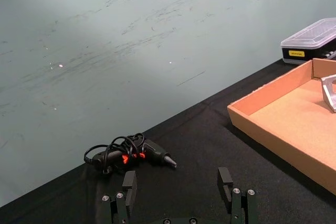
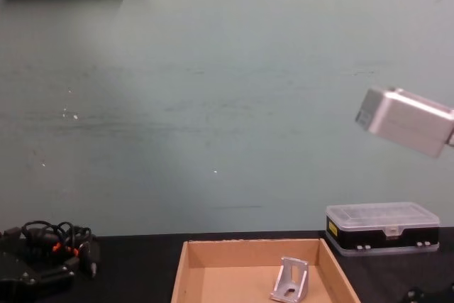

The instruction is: Use one hand to pick up the angle iron from the table and place it into the box.

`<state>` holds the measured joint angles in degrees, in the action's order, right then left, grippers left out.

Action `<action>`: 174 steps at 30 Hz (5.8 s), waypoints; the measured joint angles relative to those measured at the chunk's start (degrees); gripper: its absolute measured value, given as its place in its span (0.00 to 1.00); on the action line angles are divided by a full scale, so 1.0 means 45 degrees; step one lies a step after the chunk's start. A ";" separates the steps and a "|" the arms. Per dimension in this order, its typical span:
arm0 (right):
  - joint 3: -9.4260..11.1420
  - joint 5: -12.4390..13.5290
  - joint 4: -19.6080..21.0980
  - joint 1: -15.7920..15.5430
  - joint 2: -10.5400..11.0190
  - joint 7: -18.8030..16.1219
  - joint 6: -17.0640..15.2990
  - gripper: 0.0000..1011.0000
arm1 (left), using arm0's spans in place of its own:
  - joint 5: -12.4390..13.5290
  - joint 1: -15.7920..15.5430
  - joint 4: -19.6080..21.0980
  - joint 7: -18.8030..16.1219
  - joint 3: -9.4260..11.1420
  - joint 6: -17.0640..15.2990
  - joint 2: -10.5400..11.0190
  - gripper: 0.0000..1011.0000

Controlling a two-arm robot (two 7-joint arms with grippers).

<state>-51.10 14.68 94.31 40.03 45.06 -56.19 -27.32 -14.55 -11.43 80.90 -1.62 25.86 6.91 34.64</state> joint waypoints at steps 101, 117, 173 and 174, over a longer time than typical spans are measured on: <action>0.0270 -0.0258 -0.1295 0.0864 -0.1936 0.1472 0.0022 0.05 | 0.0000 0.0001 0.0000 0.0000 0.0000 0.0000 0.0000 1.00; 0.0706 -0.0172 -0.5491 0.1799 -0.4761 0.2902 0.0618 0.05 | 0.0000 0.0001 0.0000 0.0000 0.0000 0.0000 0.0000 1.00; 0.1171 -0.1806 -0.8870 0.1581 -0.7348 0.5645 0.2323 0.48 | 0.0000 0.0000 0.0000 0.0000 0.0000 0.0000 -0.0001 1.00; 0.1171 -0.1805 -0.8868 0.1581 -0.7347 0.5644 0.2323 0.54 | 0.0000 0.0000 0.0000 0.0000 0.0000 0.0000 0.0000 1.00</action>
<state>-45.83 6.56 54.40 47.15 12.00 -30.79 -16.87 -14.55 -11.43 80.90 -1.62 25.86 6.91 34.64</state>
